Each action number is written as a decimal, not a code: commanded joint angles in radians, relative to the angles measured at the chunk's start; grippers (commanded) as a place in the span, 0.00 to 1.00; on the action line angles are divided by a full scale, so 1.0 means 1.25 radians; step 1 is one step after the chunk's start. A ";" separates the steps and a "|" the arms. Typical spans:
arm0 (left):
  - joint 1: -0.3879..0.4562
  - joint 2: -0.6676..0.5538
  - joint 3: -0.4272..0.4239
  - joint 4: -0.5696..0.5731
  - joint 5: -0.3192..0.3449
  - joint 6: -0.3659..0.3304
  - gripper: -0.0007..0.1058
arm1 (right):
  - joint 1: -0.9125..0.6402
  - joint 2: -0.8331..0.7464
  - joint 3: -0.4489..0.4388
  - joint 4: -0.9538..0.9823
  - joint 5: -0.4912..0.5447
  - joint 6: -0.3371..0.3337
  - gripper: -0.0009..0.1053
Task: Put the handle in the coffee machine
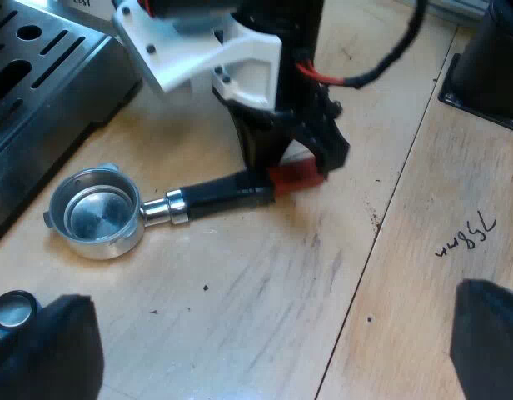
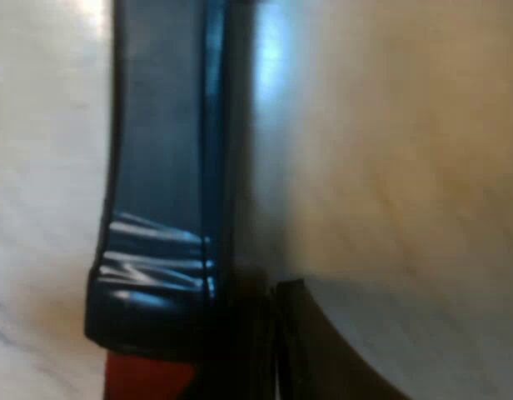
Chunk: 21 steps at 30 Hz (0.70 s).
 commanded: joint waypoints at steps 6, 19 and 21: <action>-0.004 0.003 -0.001 -0.006 0.007 -0.003 0.81 | 0.111 0.000 -0.004 -0.030 -0.003 0.090 0.01; -0.004 0.003 -0.004 -0.005 -0.037 -0.006 0.81 | 0.233 0.008 -0.004 -0.260 -0.006 0.263 0.01; -0.004 0.003 -0.009 -0.005 -0.037 -0.006 0.81 | 0.240 0.021 -0.004 -0.295 -0.010 0.289 0.01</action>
